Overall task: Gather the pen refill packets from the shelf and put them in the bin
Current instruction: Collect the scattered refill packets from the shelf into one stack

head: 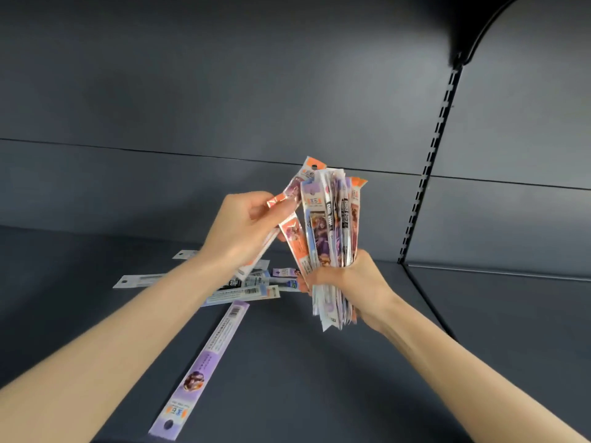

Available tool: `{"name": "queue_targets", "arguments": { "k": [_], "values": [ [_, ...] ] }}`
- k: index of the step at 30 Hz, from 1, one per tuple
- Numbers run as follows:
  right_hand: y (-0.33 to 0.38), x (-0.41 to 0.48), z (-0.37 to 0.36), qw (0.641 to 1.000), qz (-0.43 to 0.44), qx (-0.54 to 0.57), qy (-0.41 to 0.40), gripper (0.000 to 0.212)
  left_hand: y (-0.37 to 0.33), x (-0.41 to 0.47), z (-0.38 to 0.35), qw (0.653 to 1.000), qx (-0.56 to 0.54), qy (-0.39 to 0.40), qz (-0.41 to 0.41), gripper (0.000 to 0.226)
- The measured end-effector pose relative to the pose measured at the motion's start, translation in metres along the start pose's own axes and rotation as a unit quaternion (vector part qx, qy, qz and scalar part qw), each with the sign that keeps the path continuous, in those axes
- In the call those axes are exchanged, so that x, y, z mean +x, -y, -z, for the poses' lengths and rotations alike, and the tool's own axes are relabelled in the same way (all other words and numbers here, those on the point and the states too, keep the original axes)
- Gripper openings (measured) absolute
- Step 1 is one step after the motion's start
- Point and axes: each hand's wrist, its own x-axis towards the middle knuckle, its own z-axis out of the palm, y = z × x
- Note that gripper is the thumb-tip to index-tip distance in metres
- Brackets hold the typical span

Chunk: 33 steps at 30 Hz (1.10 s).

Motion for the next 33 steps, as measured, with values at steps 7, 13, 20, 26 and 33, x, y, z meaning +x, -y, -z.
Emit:
{"name": "queue_targets", "arguments": {
  "k": [7,13,20,26,33],
  "values": [
    [-0.015,0.003,-0.001,0.991,-0.041,0.127,-0.024,0.019,0.026,-0.012,-0.01,0.985,-0.139,-0.022,0.102,0.024],
    [-0.022,0.002,-0.002,0.99,-0.002,0.136,0.031,0.028,0.039,-0.02,-0.021,0.99,-0.114,0.039,0.077,0.011],
    [-0.031,0.004,-0.007,0.987,0.018,0.148,0.067,0.043,0.038,-0.021,-0.023,0.99,-0.1,0.101,0.02,0.015],
    [-0.029,0.003,-0.005,0.993,0.045,0.091,0.066,0.04,0.033,-0.013,-0.022,0.987,-0.028,0.156,-0.035,0.039],
    [-0.03,0.001,-0.014,0.994,0.047,0.032,0.089,0.027,0.03,-0.006,-0.047,0.959,-0.115,0.255,0.039,0.028]
  ]
}}
